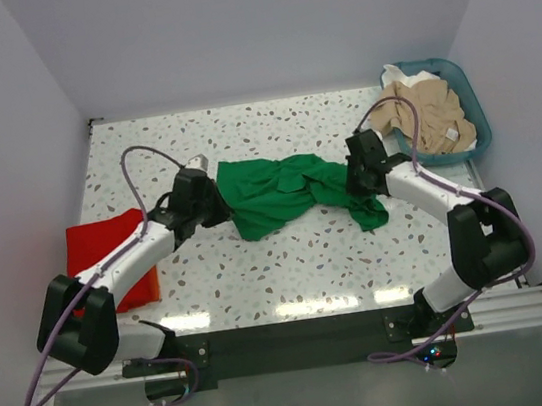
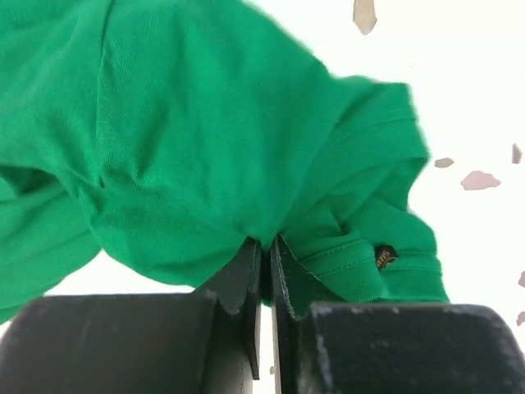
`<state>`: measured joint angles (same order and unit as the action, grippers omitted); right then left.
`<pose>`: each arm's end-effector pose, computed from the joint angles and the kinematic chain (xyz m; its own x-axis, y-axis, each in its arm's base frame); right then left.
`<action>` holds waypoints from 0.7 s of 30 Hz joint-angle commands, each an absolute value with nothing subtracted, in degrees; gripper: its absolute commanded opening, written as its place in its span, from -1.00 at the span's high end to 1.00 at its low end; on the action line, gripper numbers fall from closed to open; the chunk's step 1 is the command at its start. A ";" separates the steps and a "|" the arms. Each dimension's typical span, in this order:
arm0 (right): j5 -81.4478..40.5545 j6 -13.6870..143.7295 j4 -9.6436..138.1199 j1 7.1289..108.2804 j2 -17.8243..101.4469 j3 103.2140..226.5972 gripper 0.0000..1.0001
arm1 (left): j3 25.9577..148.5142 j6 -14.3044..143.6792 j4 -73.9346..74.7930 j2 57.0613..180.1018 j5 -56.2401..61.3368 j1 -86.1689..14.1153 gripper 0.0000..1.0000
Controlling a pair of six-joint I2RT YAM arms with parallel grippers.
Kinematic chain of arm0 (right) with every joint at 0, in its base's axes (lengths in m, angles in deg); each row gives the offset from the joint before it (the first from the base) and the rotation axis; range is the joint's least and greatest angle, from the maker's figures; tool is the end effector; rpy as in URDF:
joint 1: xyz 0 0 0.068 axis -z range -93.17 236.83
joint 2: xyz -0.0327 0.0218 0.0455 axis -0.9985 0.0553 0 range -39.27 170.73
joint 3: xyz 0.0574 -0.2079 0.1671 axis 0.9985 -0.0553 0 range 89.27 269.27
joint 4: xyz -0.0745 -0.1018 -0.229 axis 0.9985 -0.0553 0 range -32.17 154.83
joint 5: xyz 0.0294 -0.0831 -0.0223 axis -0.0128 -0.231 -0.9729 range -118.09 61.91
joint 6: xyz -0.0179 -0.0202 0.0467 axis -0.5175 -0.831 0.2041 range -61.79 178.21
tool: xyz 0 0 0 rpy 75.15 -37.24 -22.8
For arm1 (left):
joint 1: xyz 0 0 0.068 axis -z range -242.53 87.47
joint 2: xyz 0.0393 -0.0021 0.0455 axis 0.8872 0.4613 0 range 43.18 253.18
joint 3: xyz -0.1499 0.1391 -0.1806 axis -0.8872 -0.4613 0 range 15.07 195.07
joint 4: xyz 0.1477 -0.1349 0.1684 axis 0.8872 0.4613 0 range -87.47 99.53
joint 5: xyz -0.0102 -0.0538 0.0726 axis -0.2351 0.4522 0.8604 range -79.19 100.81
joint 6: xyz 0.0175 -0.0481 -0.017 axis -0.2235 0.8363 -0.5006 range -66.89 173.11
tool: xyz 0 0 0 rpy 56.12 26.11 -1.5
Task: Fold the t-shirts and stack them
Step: Flatten the tshirt out
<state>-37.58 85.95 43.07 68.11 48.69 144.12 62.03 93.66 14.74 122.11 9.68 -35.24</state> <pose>0.2967 0.0942 0.2045 -0.7910 0.2167 -0.5721 0.1600 0.9759 0.1484 0.2554 -0.1325 0.2174 -0.7768 -0.3307 -0.5360 -0.0448 0.8779 -0.4767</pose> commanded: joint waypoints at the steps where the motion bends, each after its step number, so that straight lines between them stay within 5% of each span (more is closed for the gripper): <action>1: -41.80 85.02 39.79 69.07 44.32 149.64 0.93 | 63.23 90.64 17.99 118.41 10.72 -38.35 1.00; 21: -35.84 84.31 32.49 82.08 41.77 166.44 0.92 | 66.57 86.42 31.01 106.02 15.47 -55.93 1.00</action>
